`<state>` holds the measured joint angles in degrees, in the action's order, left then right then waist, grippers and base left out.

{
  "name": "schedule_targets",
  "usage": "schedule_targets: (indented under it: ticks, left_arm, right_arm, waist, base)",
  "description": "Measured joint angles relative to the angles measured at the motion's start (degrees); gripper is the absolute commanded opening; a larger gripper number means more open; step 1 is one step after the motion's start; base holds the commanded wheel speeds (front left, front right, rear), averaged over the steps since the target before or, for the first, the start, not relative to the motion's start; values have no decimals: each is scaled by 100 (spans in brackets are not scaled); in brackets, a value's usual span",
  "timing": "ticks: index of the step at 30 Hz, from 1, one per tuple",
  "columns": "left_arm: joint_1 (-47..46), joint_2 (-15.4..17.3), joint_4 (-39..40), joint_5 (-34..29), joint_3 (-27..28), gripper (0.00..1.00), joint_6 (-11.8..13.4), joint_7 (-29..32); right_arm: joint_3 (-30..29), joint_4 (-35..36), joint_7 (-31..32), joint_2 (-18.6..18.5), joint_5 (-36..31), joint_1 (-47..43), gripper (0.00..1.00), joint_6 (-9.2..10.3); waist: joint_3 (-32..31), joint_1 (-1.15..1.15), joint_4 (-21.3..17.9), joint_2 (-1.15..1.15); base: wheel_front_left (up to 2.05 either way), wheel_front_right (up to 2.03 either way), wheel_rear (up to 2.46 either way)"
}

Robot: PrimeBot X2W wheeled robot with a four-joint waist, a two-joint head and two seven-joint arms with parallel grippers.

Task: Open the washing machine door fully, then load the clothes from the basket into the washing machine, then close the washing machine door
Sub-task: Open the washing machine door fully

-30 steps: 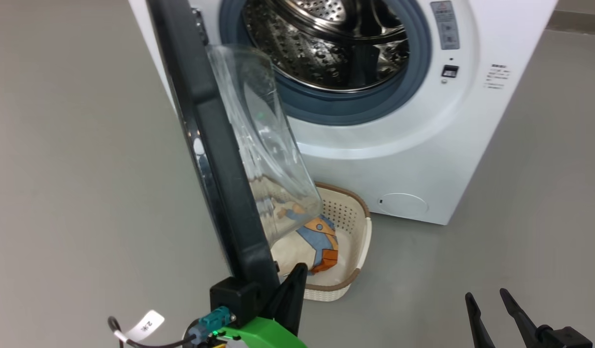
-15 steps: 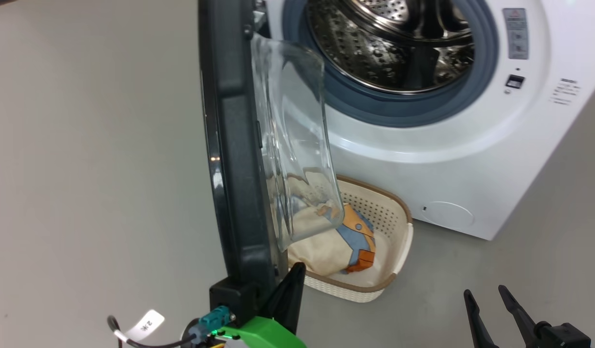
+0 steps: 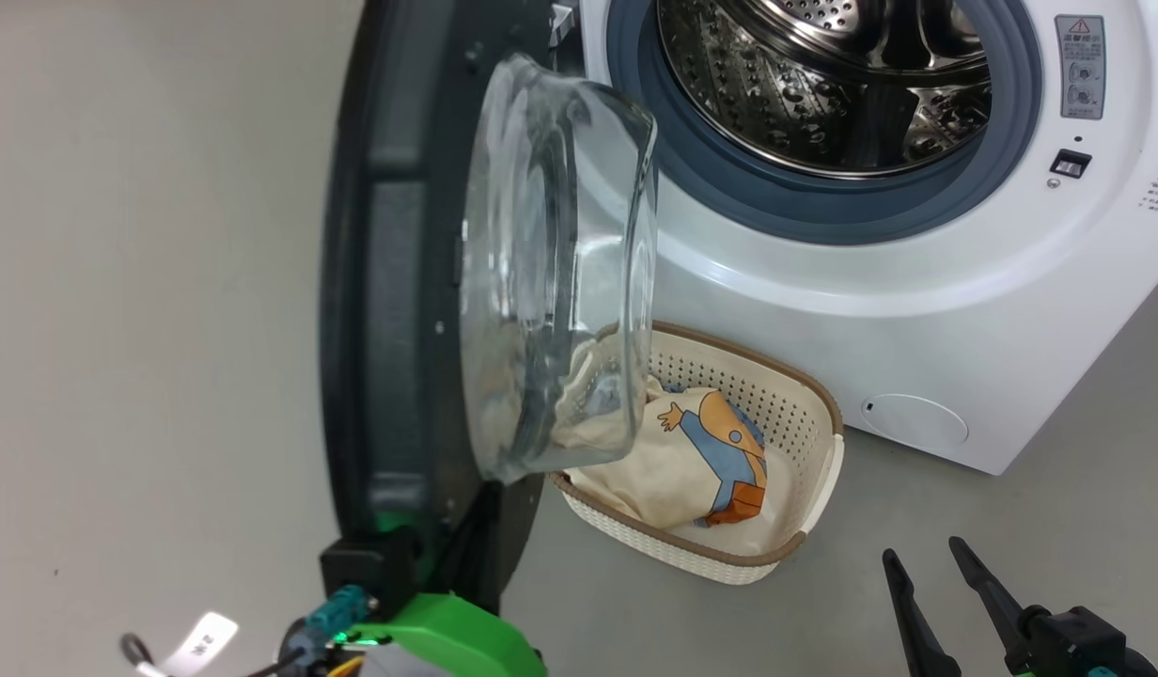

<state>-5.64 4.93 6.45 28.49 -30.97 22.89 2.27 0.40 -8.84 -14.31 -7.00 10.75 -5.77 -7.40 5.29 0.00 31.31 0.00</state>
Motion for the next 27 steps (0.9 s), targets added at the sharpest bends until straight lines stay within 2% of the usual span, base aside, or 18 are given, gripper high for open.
schedule_targets:
  ticks: [8, 15, 27]
  left_arm:
    - [-22, 66, -334, 15, 485, 0, 148, -303]
    - [-214, 57, -929, 172, 985, 0, 216, -723]
    - [-1224, -78, -2584, 522, 1964, 0, 243, -1518]
  right_arm:
    - [103, -54, 0, -87, 47, 23, 100, 0]
    - [147, -64, 0, -158, 48, 23, 100, 0]
    - [77, -10, 0, -243, 49, -1, 100, 0]
  waist:
    - [29, 0, 17, 0]
    - [65, 0, 15, 0]
    - [255, 0, 1, 0]
  base:
    - [0, 0, 0]
    - [0, 0, 0]
    - [0, 0, 0]
